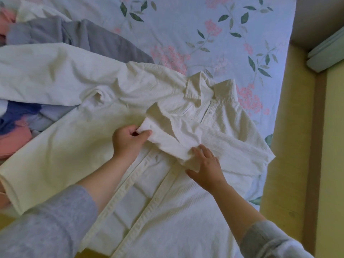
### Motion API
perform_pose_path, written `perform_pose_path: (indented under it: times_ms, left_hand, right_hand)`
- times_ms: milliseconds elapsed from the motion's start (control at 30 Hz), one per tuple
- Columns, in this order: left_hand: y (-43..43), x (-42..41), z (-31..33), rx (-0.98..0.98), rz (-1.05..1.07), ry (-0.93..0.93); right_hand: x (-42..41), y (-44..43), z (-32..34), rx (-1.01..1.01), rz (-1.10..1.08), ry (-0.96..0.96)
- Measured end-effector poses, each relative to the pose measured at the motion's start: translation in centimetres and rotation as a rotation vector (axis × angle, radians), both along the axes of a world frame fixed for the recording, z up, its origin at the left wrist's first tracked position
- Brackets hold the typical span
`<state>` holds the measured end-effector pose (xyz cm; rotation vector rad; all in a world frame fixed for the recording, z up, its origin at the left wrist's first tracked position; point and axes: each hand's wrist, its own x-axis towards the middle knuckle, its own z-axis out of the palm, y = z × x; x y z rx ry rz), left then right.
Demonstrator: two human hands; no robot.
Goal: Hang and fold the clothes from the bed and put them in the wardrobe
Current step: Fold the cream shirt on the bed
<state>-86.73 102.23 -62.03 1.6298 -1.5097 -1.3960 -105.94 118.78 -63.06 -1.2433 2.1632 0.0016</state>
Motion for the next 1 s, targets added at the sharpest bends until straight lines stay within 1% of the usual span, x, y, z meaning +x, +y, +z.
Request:
perform_pose_path:
  times_ms: [33,67,100,200,267,367,500,567,600,633,700,733,767,867,933,1000]
  left_hand:
    - [-0.1,0.5,-0.2,-0.178,-0.044,-0.12]
    - [-0.2,1.0,-0.4,-0.255,-0.083,-0.199]
    - [-0.2,1.3,-0.8,-0.24,-0.11,-0.259]
    - [-0.7,1.3,-2.1,0.048,-0.116,-0.352]
    - [-1.3,1.5,-2.7,0.073,-0.109,-0.365]
    - [-1.4,2.8,-2.9,0.06,-0.096,-0.352]
    - [-2.2,5.8,-2.4,0.152,0.031,-0.301]
    - [-4.3,7.7,-1.8,0.204,0.147,-0.258]
    - [-5.5,8.6,-1.2,0.225,0.206,-0.226]
    - [-6.8,9.6,-0.7,0.234,0.251,-0.199]
    - [-9.3,11.4,0.0,0.221,0.295,-0.14]
    - [-10.5,12.2,0.4,0.212,0.318,-0.102]
    - [-11.7,13.0,0.7,0.211,0.347,-0.057]
    - [-14.5,15.0,1.5,0.241,0.45,0.123]
    - [-15.7,16.0,1.5,0.245,0.514,0.243]
    - [-16.5,16.7,1.4,0.224,0.569,0.316]
  right_hand:
    - [0.1,0.0,0.0,0.01,-0.001,0.004]
    - [0.2,-0.1,0.0,0.029,0.0,0.012]
    - [0.2,-0.1,0.0,0.055,0.0,0.023]
    - [0.1,-0.7,0.3,0.119,-0.029,0.047]
    - [0.3,-1.5,0.8,0.109,-0.078,0.045]
    - [1.4,-2.8,1.6,-0.019,-0.101,0.035]
    - [3.7,-6.8,2.9,-0.162,-0.087,-0.034]
    - [4.8,-9.6,3.4,-0.215,-0.126,-0.012]
    - [5.2,-11.0,3.5,-0.203,-0.152,-0.025]
    - [5.5,-12.4,3.5,-0.139,-0.158,-0.064]
    - [6.1,-14.6,3.2,0.047,-0.053,-0.113]
    - [6.5,-15.4,2.8,0.092,-0.001,-0.101]
    - [6.9,-16.2,2.6,0.076,-0.001,-0.074]
    - [8.1,-17.6,2.2,-0.139,-0.097,-0.004]
    - [9.4,-18.2,2.3,-0.286,-0.093,0.038]
    - [11.0,-19.0,2.4,-0.334,-0.082,0.005]
